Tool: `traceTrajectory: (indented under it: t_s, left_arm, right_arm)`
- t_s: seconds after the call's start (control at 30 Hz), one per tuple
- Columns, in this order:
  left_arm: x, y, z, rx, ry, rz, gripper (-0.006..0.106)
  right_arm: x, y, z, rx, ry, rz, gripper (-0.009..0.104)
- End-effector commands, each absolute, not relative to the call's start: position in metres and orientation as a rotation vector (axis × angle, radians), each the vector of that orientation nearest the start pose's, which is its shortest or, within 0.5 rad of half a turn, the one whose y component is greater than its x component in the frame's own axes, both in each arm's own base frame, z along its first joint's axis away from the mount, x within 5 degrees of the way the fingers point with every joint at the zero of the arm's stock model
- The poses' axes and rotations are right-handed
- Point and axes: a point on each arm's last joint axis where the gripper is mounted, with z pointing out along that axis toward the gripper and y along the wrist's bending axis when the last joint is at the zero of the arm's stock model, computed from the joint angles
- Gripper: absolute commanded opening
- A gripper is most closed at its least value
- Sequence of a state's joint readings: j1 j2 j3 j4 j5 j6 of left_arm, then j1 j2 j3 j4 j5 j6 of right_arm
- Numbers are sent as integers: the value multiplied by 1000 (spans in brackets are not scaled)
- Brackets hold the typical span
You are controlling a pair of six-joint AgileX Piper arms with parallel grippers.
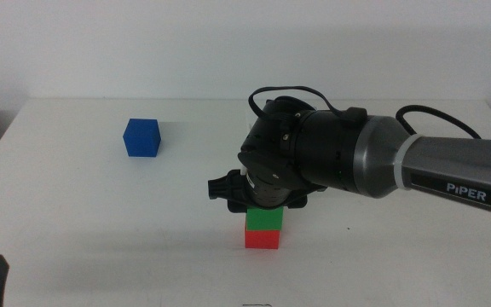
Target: Stack red cubes first, then green, then blue cubes in a specific spot.
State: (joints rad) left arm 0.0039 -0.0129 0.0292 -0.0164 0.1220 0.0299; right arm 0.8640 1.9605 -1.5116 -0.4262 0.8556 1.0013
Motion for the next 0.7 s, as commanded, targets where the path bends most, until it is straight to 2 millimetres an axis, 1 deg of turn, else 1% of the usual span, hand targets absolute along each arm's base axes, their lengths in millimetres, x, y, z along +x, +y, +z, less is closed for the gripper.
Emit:
traceTrajectory:
  t_s: [0.0, 0.03, 0.07, 0.1, 0.2, 0.27, 0.33, 0.43, 0.53, 0.67]
  left_arm:
    - [55, 0, 202, 5, 1525, 7, 94]
    - [55, 0, 202, 5, 1525, 7, 94]
    - [55, 0, 202, 5, 1525, 7, 94]
    - [55, 0, 202, 5, 1525, 7, 94]
    - [55, 0, 202, 5, 1525, 7, 94]
    - [55, 0, 202, 5, 1525, 7, 94]
    - [55, 0, 202, 5, 1525, 7, 94]
    - [55, 0, 202, 5, 1525, 7, 94]
    - [55, 0, 202, 5, 1525, 7, 94]
    - [55, 0, 202, 5, 1525, 7, 94]
  right_arm:
    - [295, 296, 254, -117, 2547, 134, 21]
    - [295, 296, 254, -116, 2545, 138, 29]
    - [295, 297, 254, -119, 2541, 144, 45]
    - [295, 297, 254, -120, 2540, 143, 56]
    - [295, 297, 254, -116, 2539, 143, 71]
    - [295, 297, 255, -109, 2536, 144, 78]
    - [295, 296, 260, -99, 2537, 138, 83]
    - [293, 292, 278, -88, 2561, 93, 84]
    - [289, 284, 317, -125, 2559, 47, 84]
    - [276, 265, 375, -164, 2537, -3, 84]
